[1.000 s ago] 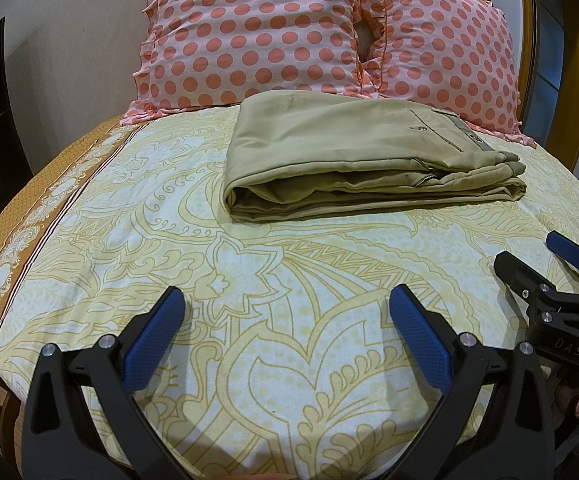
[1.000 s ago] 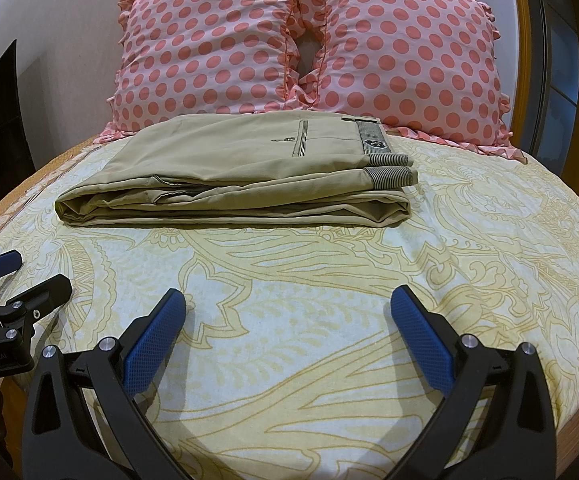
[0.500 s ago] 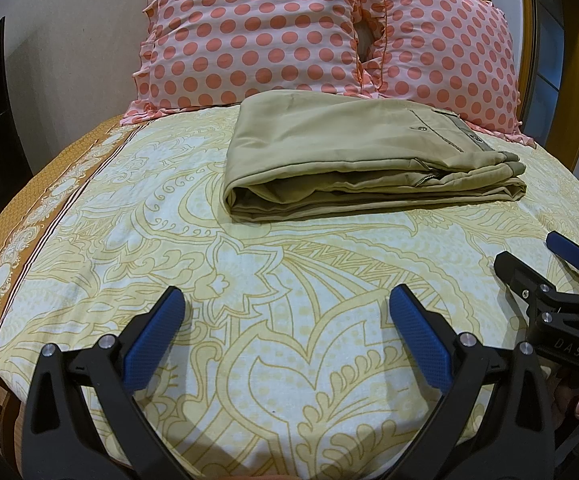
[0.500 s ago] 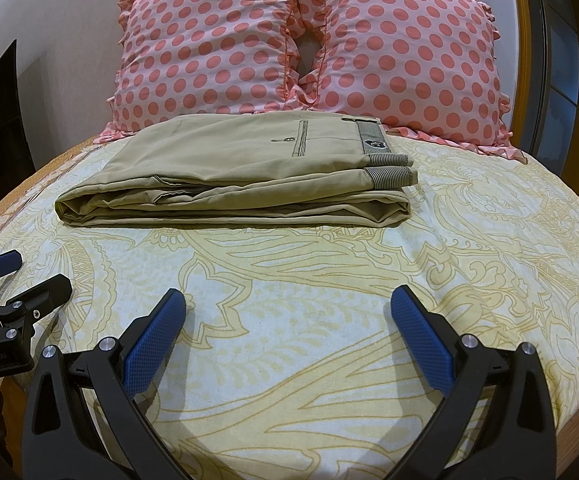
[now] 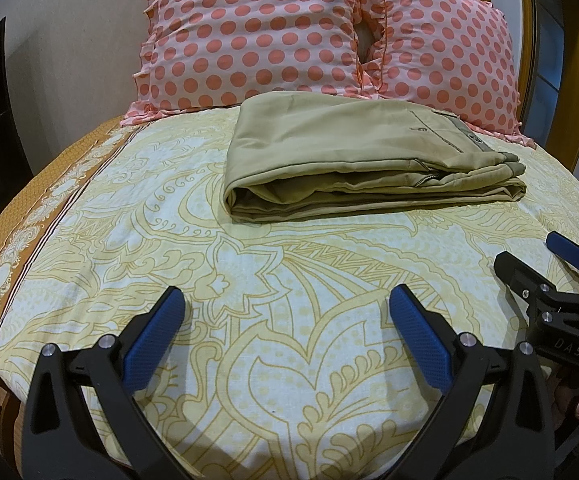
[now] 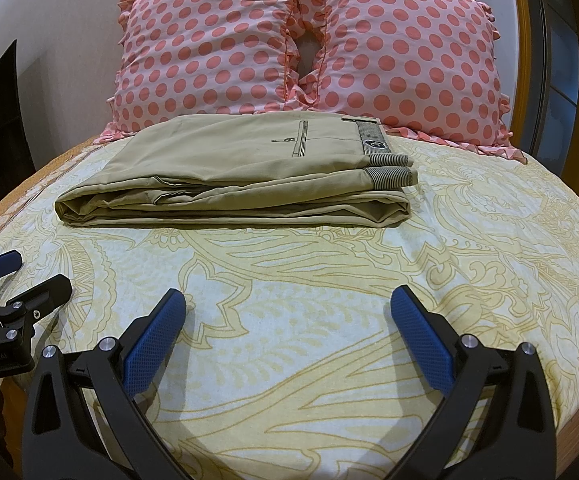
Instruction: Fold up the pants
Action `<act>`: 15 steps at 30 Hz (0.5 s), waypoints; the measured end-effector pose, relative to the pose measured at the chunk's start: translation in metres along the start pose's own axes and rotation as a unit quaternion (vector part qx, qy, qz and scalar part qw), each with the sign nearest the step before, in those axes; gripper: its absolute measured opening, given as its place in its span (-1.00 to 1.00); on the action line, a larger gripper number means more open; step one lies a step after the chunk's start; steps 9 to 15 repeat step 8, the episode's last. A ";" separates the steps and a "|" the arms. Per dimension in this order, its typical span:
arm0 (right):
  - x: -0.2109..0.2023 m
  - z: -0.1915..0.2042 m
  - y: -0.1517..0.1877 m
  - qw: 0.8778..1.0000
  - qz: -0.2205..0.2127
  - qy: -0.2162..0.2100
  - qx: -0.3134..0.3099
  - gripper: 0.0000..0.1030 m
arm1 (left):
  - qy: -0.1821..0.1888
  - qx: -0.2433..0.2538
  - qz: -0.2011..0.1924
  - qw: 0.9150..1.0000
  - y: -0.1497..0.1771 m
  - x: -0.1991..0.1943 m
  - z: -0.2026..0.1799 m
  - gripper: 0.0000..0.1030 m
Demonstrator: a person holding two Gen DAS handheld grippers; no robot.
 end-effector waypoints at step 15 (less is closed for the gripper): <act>0.001 0.000 0.000 1.000 0.000 0.000 0.000 0.97 | -0.001 0.000 0.000 1.000 0.000 0.000 0.000 0.97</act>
Point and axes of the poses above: each gripper's, at about its wrist camera, not at the fingertips, and x roughly the way its jaws point, z to its left, y to its underside, the point moved 3 cm from there along x, roughly the way its jaws point, and after that the axes turned 5 degrees about z, right-handed, at the moved point
